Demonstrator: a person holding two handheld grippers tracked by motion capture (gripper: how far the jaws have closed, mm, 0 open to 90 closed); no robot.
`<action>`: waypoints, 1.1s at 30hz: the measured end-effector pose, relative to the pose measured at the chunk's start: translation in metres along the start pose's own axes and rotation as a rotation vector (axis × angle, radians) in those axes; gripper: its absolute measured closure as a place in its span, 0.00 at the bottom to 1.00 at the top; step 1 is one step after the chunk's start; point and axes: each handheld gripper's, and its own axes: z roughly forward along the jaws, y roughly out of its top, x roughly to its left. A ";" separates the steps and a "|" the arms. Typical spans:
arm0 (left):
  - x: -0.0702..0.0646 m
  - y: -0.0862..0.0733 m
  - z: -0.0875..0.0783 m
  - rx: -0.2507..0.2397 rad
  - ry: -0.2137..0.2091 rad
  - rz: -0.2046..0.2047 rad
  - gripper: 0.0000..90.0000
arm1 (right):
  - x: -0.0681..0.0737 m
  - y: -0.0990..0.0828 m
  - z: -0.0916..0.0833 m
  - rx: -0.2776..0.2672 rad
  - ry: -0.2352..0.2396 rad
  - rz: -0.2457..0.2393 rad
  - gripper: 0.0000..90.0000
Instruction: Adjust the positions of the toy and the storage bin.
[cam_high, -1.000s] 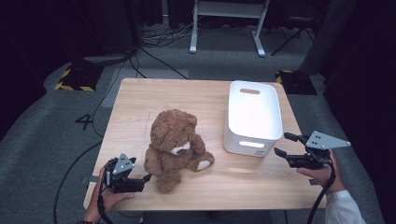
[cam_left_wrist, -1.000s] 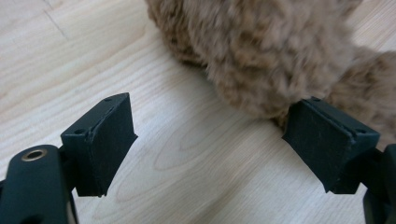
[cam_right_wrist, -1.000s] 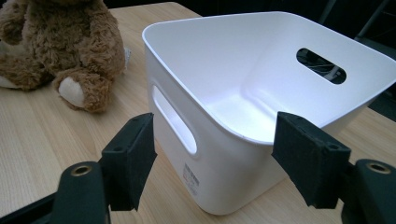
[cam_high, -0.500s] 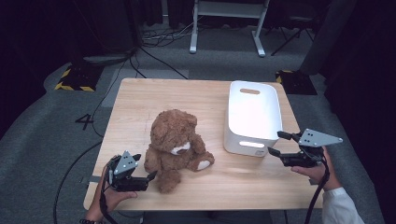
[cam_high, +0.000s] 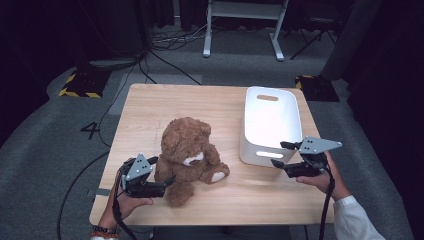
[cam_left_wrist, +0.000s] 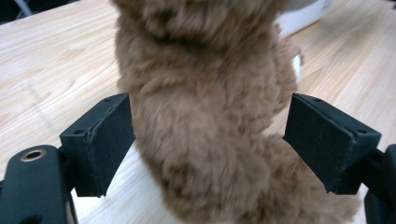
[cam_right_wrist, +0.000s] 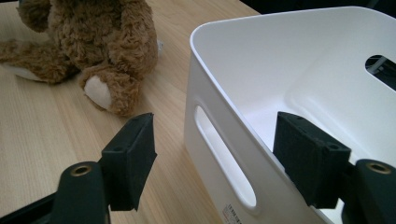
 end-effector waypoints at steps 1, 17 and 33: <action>0.000 0.002 0.001 -0.003 -0.005 0.002 0.18 | 0.000 0.000 0.001 0.003 -0.001 0.001 0.33; 0.017 0.031 0.032 0.006 -0.059 -0.009 0.17 | -0.005 0.006 0.020 0.060 0.034 0.013 0.38; 0.007 0.032 0.058 0.064 0.008 0.055 0.44 | -0.010 0.010 0.032 0.079 0.079 -0.079 0.84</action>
